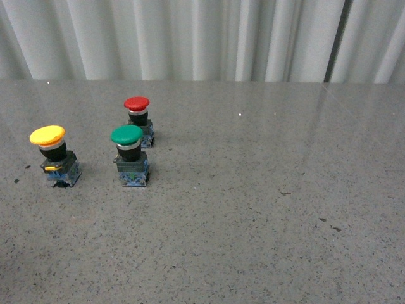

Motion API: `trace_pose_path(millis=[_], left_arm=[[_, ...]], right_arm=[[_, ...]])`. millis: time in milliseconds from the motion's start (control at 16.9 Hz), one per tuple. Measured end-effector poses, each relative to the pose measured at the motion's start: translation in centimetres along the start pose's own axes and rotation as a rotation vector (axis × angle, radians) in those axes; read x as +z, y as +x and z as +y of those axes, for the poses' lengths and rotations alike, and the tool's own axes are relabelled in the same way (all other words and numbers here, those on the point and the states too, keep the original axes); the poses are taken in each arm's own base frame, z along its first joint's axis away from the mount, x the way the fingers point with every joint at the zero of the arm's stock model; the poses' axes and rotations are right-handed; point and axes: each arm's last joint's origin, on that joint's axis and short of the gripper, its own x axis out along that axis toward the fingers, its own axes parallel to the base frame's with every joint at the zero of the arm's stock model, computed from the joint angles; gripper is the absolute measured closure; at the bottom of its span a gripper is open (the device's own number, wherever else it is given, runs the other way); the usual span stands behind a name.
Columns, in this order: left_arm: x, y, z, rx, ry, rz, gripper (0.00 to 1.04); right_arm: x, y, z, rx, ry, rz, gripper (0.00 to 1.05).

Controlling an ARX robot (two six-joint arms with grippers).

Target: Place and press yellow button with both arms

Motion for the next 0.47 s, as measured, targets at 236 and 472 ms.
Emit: trace_pose_path(millis=[236,472], left_arm=[[0.8,9.2,-3.5,-0.203,0.059,0.237,0.07],[-1.4,13.8,-6.5,-0.324,0.075,0.458,0.07]], right_arm=[[0.0,0.0,0.0,0.000,0.000,0.000,0.07],[0.0,0.0,0.0,0.000,0.000,0.000,0.07]])
